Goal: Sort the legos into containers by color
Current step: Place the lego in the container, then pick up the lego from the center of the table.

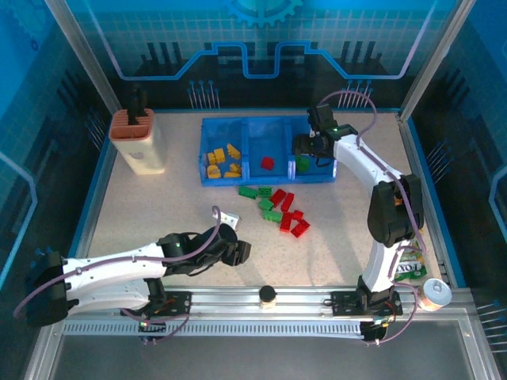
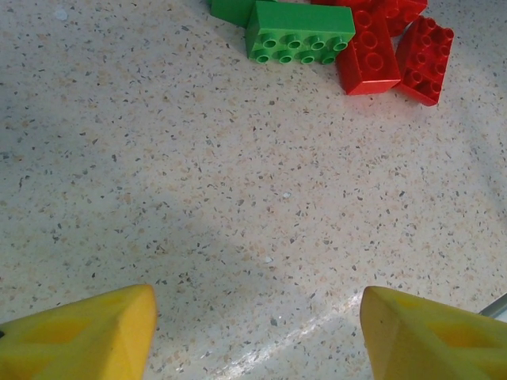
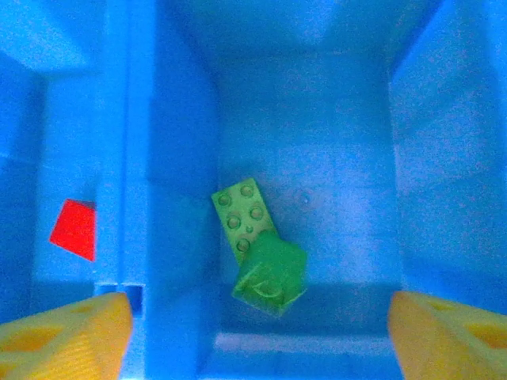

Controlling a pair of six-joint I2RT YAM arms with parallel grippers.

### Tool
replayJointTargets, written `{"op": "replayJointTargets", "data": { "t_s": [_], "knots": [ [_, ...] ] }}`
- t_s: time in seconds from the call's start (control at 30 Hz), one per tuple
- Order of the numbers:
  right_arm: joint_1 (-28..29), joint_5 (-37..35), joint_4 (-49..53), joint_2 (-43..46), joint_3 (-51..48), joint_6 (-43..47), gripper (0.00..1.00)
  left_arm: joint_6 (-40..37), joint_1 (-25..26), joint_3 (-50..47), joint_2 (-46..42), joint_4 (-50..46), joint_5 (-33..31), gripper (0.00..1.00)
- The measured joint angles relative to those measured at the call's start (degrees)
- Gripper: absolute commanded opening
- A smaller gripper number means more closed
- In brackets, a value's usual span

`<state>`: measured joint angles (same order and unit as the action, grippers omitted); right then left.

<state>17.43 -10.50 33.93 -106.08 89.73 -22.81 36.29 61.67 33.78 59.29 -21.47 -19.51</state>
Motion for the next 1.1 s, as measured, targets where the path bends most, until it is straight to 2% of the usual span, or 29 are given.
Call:
{"op": "replayJointTargets", "data": {
  "t_s": [0.17,0.3,0.43,0.67,0.87,1.1],
  "knots": [
    [2.0,-1.4,0.1,6.6,-1.9,0.2,0.94,-0.6,-0.1,3.7,6.6,1.0,0.3,0.78],
    [5.0,-1.6,-0.2,17.5,-6.8,0.2,0.94,-2.4,-1.7,10.3,15.7,1.9,2.7,0.78],
    [5.5,-1.7,-1.0,28.4,-14.8,-0.3,0.93,-4.4,-3.6,18.8,26.8,3.1,5.9,0.73],
    [5.5,-1.9,-0.2,39.8,-29.0,-2.5,0.9,-5.8,-4.4,30.8,43.4,2.9,9.5,0.66],
    [7.5,-1.9,0.1,47.8,-38.6,-5.6,0.89,-6.3,-5.5,36.9,50.4,0.7,9.9,0.61],
    [11.1,-2.3,0.4,50.2,-45.1,-8.9,0.87,-6.4,-6.4,41.1,54.1,-1.0,9.6,0.58]
  ]
}}
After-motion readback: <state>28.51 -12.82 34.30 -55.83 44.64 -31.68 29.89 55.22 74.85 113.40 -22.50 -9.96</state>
